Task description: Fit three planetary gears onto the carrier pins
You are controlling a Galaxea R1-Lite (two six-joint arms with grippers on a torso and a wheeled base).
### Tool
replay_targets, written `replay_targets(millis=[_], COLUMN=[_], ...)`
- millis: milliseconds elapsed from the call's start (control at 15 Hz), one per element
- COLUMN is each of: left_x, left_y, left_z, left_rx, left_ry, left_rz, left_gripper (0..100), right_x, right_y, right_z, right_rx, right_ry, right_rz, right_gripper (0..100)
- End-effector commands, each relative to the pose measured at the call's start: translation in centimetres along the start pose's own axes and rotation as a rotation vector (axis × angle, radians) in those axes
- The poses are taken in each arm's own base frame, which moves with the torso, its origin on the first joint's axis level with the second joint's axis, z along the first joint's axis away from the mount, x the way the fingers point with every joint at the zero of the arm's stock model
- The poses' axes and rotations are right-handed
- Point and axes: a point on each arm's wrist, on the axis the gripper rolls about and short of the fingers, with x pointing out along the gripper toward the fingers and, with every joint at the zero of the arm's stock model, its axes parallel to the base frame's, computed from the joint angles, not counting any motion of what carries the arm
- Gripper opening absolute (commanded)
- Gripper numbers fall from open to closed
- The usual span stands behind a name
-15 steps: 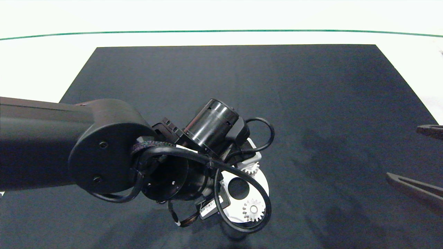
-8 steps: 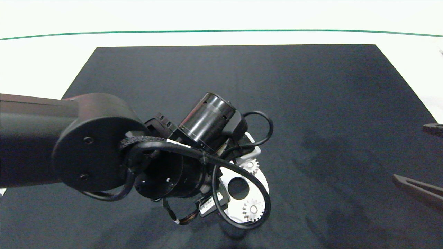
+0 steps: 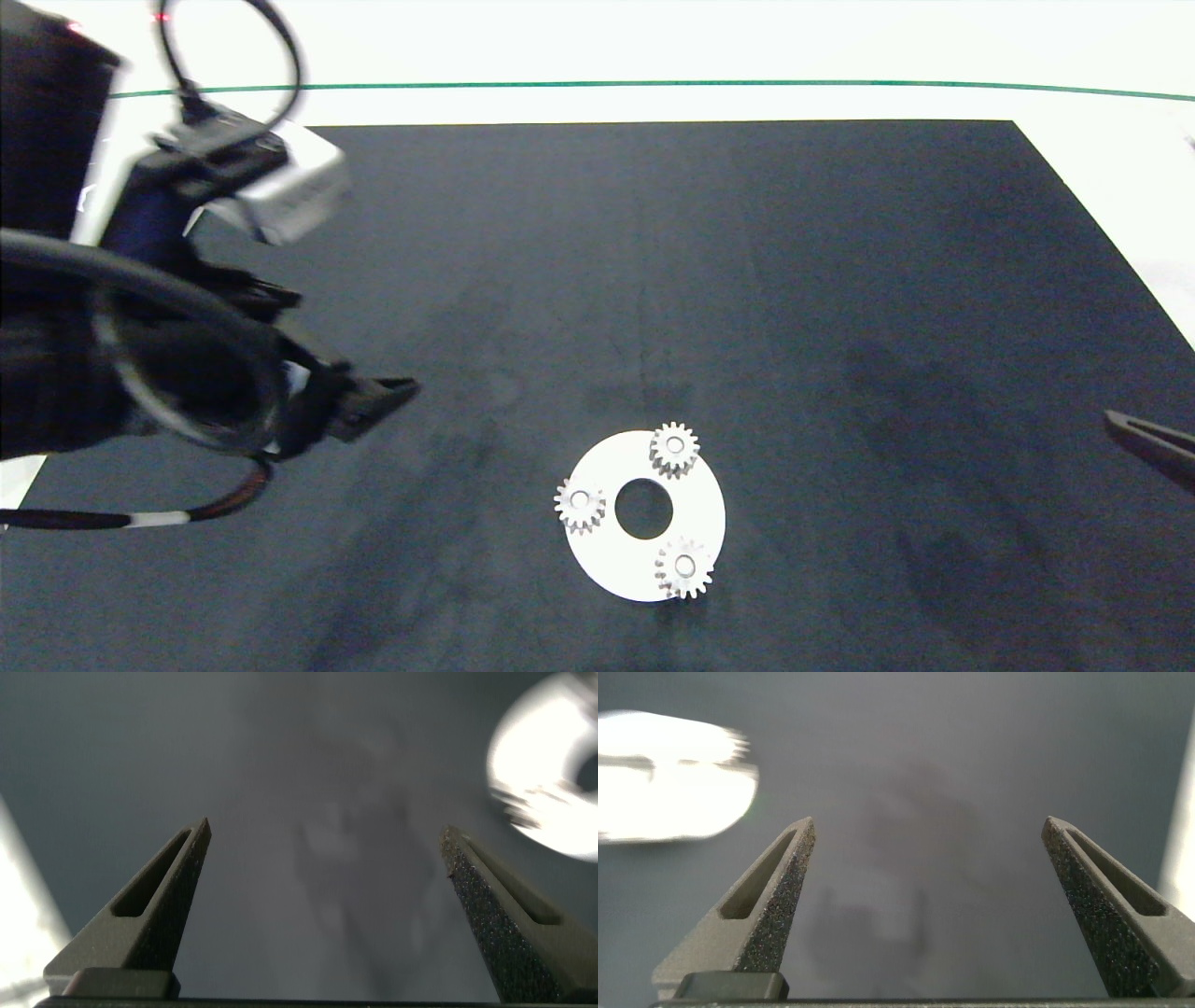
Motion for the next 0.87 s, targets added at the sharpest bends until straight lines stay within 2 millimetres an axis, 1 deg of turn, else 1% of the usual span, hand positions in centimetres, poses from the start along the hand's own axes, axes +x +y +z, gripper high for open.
replay_targets(millis=[67,133,200,267,333,400,467,533,600,667,733,800,867], left_x=[-8.5,-9.8,-10.8,-11.8,-13.4,-13.6,-15.1,-15.7,-15.8,-15.6,-15.5,-15.1,-14.1], left_y=[5.4,5.5,5.4,5.0,4.0,3.9,2.1,1.2,0.5,-0.6,-1.4,-2.0,-2.2], left_z=[-5.6,-7.7,-9.2,-10.7,-13.1,-13.3,-16.4,-17.7,-18.6,-20.0,-21.2,-22.5,-23.5], left_rx=[-0.232,-0.269,-0.282,-0.275,-0.245,-0.243,-0.244,-0.257,-0.267,-0.277,-0.274,-0.268,-0.262], left_ry=[-0.211,-0.240,-0.253,-0.259,-0.275,-0.280,-0.319,-0.333,-0.332,-0.313,-0.326,-0.326,-0.308], left_rz=[0.325,0.429,0.508,0.574,0.662,0.672,0.762,0.812,0.848,0.908,0.918,0.906,0.860], left_gripper=[100,100,100,100,100,100,100,100,100,100,100,100,100], right_x=[-1.9,-4.5,-6.3,-7.7,-9.3,-9.5,-11.6,-12.6,-13.1,-13.6,-13.6,-13.1,-13.0], right_y=[-2.3,-2.2,-1.8,-1.3,-0.4,-0.3,1.0,1.7,2.1,2.7,3.2,3.4,3.4], right_z=[-2.2,-3.9,-5.0,-5.8,-6.8,-6.9,-8.1,-8.8,-9.3,-10.4,-11.3,-12.0,-12.2], right_rx=[-0.005,0.022,0.037,0.049,0.064,0.067,0.075,0.077,0.078,0.078,0.077,0.084,0.121], right_ry=[0.083,0.095,0.081,0.062,0.039,0.034,-0.040,-0.088,-0.110,-0.138,-0.150,-0.148,-0.161], right_rz=[-0.321,-0.489,-0.571,-0.634,-0.719,-0.729,-0.792,-0.808,-0.815,-0.824,-0.813,-0.793,-0.768], right_gripper=[100,100,100,100,100,100,100,100,100,100,100,100,100])
